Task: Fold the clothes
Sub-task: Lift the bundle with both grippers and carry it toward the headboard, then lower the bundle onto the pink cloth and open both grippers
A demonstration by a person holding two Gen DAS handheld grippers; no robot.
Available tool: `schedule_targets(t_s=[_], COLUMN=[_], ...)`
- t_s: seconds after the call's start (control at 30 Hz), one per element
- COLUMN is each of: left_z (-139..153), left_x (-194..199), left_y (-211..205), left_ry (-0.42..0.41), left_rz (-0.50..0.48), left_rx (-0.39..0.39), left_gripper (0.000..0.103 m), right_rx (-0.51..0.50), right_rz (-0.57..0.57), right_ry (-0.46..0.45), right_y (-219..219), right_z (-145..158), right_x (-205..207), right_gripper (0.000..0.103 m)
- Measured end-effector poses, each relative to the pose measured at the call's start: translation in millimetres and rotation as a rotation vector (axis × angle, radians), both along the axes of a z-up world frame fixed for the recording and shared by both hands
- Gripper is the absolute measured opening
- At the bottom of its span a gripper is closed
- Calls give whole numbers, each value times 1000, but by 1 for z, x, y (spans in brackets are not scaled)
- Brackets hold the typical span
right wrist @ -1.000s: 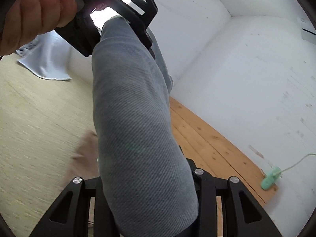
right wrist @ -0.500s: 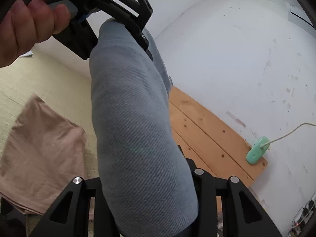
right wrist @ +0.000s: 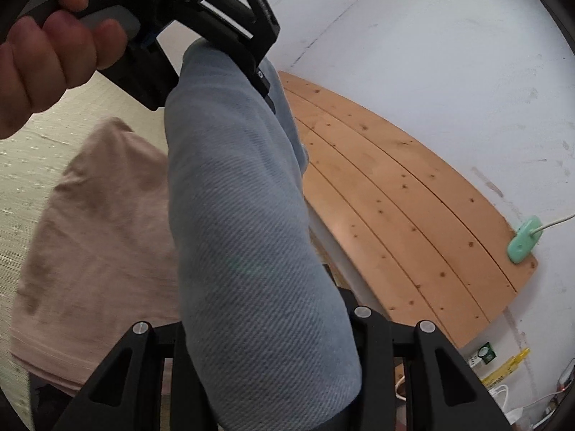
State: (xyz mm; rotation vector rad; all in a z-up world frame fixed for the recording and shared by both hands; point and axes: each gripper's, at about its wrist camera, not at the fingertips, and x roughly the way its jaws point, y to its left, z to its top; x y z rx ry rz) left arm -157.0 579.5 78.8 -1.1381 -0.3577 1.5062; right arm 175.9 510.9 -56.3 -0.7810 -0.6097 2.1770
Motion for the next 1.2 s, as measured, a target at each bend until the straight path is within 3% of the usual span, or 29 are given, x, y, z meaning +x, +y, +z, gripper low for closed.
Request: schedule_targets(t_s=[0.13, 0.47, 0.63, 0.87, 1.07, 1.2], left_z=[3, -42, -55, -73, -65, -50], left_x=[-7, -28, -36, -46, -43, -47], left_y=[-27, -61, -75, -91, -119, -147], left_ry=[-10, -21, -31, -43, -19, -4], left_rz=[22, 63, 89, 129, 183, 234], left_rx=[-42, -198, -285, -408, -460, -444], left_gripper=[36, 39, 58, 72, 77, 77], right_rx=[-14, -46, -59, -125, -244, -324], right_rz=[27, 77, 115, 175, 216, 229], right_ry=[-18, -131, -200, -289, -318, -321], right_y=[-12, -50, -77, -93, -92, -89], right_z=[-15, -49, -68, -88, -86, -79], right_x=[-13, -43, -63, -77, -81, -82], right_gripper=[41, 44, 49, 66, 80, 81])
